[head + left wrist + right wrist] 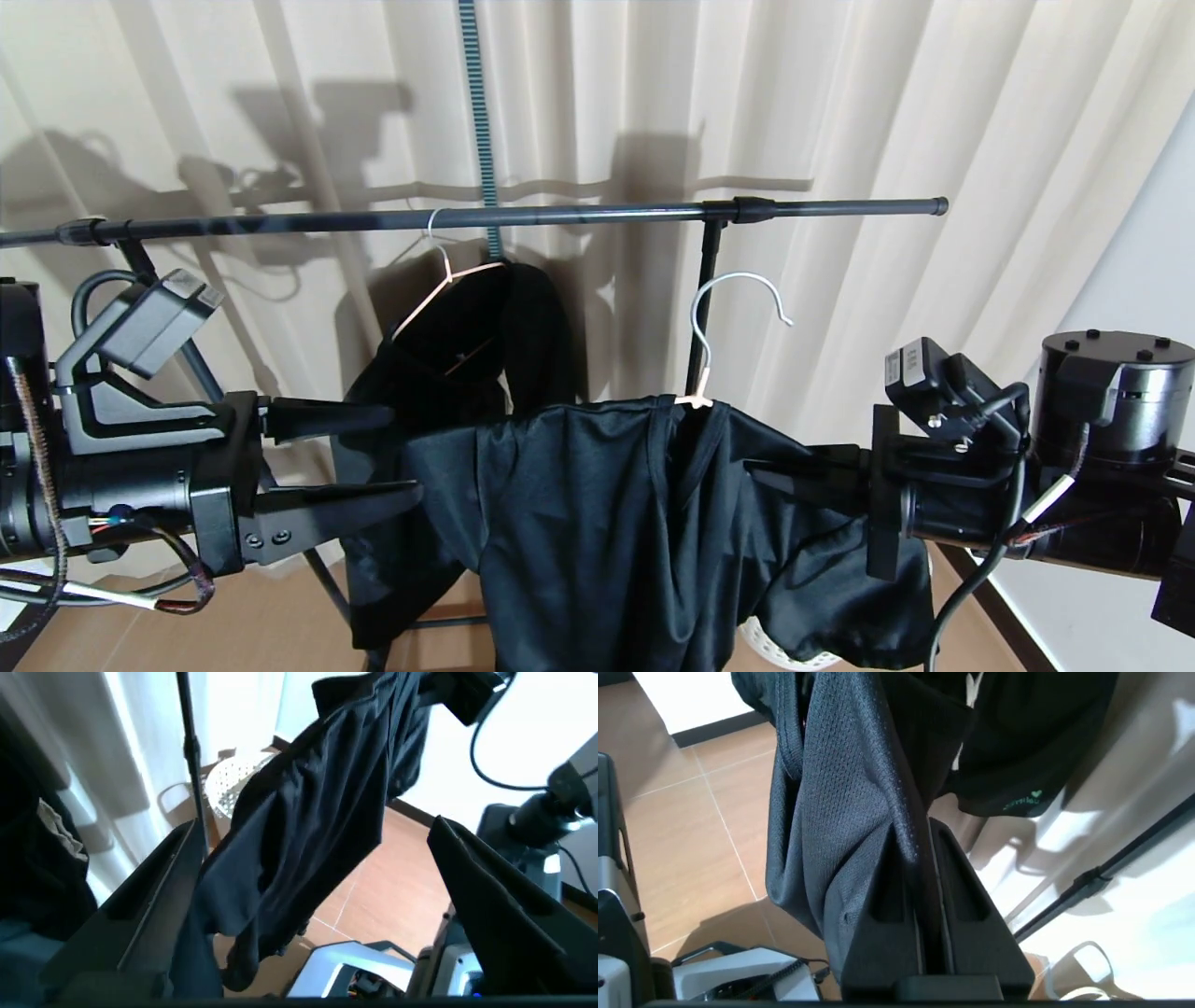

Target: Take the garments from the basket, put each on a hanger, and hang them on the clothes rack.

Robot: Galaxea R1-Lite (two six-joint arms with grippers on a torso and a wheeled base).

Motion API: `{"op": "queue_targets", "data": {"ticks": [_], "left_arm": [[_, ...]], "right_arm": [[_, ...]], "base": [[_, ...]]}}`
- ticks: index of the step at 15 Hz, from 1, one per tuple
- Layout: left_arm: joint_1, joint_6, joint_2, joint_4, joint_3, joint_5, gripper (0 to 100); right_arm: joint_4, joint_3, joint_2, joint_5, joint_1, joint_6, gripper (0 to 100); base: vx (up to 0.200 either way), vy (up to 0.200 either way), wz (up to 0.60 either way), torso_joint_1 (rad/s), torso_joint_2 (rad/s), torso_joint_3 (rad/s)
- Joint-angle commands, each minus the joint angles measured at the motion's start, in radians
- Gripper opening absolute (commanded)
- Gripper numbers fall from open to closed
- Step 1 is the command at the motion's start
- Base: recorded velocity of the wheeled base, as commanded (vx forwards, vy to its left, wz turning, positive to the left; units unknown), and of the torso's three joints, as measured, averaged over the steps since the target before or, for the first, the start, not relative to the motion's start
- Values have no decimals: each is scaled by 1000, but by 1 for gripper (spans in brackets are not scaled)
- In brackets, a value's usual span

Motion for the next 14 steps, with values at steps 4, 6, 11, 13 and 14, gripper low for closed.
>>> {"op": "queue_targets", "data": {"ticks": [4, 6, 11, 13, 14], "left_arm": [[112, 162, 145, -1, 87, -26, 100], [112, 167, 177, -1, 101, -24, 100], [112, 159, 189, -1, 117, -21, 0], [116, 159, 185, -1, 127, -21, 0], [120, 161, 185, -1, 130, -21, 0]], "right_arm": [[-2, -4, -14, 25, 0, 1, 0], [-2, -10, -16, 25, 0, 1, 0], [-2, -14, -25, 25, -2, 3, 0], [0, -13, -25, 25, -5, 3, 0], [0, -11, -25, 25, -9, 3, 0]], "base": [[0, 0, 0, 0, 0, 0], [0, 0, 0, 0, 0, 0], [0, 0, 0, 0, 0, 0], [0, 0, 0, 0, 0, 0], [0, 0, 0, 0, 0, 0]]}}
